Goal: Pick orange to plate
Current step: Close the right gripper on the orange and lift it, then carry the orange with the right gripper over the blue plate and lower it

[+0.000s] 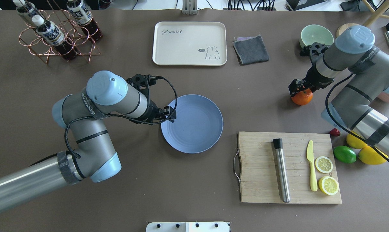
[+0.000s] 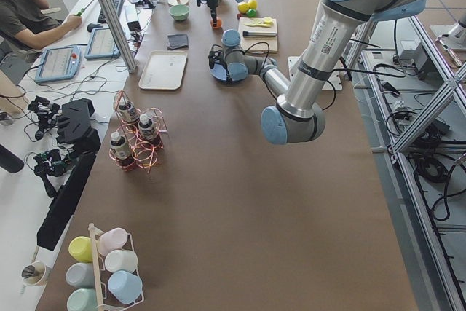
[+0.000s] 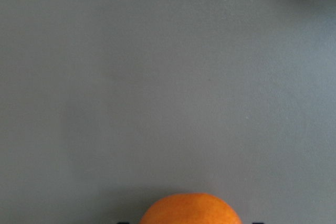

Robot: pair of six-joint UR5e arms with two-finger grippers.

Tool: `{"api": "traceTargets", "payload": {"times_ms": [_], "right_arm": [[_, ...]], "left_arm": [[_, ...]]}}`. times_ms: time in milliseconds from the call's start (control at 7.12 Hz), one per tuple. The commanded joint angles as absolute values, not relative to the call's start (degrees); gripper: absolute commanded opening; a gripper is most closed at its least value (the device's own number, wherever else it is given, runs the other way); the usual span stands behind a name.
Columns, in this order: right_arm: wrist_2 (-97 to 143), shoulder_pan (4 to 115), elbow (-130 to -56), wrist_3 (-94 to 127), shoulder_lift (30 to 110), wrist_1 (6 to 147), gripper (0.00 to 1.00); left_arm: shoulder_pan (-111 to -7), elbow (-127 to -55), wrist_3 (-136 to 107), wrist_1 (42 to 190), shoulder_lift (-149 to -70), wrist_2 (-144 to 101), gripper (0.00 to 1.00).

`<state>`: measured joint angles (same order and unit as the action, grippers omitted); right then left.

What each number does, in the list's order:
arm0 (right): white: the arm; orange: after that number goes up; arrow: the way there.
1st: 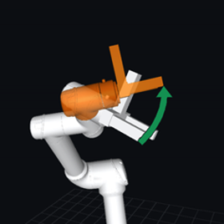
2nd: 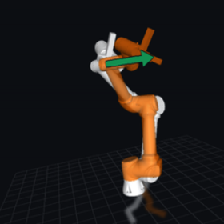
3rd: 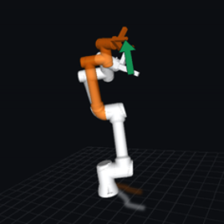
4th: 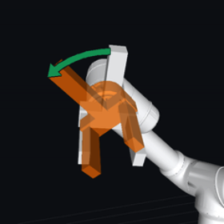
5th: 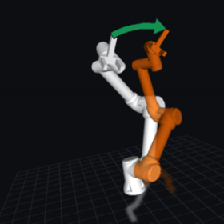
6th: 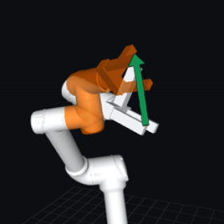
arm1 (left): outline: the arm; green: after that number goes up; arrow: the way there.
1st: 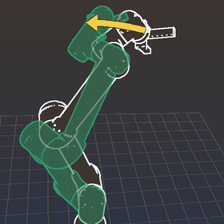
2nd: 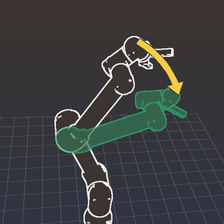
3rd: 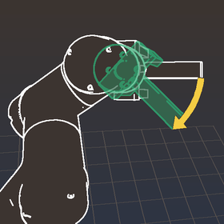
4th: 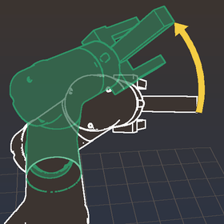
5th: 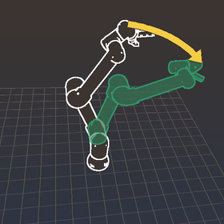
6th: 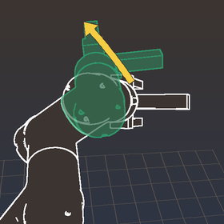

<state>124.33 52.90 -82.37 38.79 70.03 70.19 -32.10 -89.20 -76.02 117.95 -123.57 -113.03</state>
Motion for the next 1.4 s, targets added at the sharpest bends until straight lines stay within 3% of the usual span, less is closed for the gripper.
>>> {"api": "traceTargets", "payload": {"times_ms": [0,421,843,1264], "right_arm": [[126.11,53.95,-83.83,39.89,67.96,71.18,0.00],[124.22,46.98,-90.52,60.05,57.96,77.60,0.00],[112.71,34.40,-86.51,73.87,45.31,80.77,0.00],[108.20,29.98,-82.28,75.15,43.33,80.33,0.00]], "left_arm": [[-32.69,-89.99,-76.03,117.86,-123.49,-113.03,0.87],[-43.02,-94.74,-71.58,117.60,-117.45,-123.97,0.86],[-52.80,-90.38,-51.90,116.99,-111.80,-127.69,0.86],[-57.91,-89.65,-45.02,116.99,-107.49,-130.34,0.86]]}}
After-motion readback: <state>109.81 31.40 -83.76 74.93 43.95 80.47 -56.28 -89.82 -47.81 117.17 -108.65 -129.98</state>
